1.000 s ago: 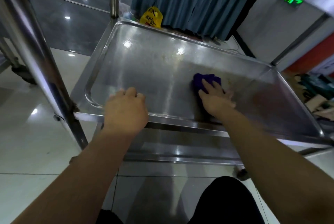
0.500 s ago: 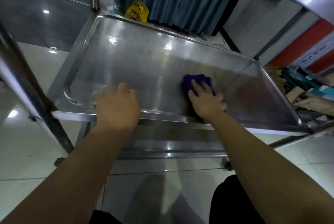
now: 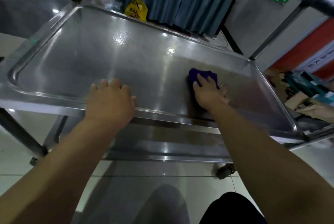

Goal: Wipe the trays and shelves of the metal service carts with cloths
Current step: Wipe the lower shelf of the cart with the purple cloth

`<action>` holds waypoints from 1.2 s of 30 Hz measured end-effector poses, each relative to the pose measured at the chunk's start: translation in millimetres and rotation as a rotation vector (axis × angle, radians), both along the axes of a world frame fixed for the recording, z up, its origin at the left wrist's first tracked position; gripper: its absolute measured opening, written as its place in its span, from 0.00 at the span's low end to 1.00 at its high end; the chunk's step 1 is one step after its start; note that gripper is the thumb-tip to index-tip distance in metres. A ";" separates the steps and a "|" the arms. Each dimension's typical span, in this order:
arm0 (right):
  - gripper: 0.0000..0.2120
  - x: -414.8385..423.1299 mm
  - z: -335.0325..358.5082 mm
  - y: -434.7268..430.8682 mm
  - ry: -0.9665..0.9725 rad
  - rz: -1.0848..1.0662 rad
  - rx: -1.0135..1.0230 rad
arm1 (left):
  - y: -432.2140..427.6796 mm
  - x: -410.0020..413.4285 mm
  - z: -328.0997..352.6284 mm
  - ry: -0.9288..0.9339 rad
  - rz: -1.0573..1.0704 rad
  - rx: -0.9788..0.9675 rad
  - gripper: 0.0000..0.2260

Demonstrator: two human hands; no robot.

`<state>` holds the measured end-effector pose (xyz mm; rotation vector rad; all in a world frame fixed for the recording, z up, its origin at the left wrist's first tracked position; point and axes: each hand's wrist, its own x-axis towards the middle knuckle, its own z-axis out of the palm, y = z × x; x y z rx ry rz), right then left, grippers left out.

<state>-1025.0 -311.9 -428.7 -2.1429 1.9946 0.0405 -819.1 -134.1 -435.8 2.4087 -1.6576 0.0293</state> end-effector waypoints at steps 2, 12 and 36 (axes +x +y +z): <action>0.24 17.3 -8.0 5.5 0.020 0.279 -0.055 | -1.3 -4.8 -3.1 -0.007 0.019 -0.041 0.16; 0.21 -25.2 0.0 -66.6 0.094 0.276 -0.097 | 6.4 -10.5 -15.5 -0.036 0.048 -0.217 0.16; 0.23 -139.1 -1.7 -5.8 -0.205 0.607 -0.093 | -46.1 -132.1 -18.9 0.020 -0.128 -0.247 0.11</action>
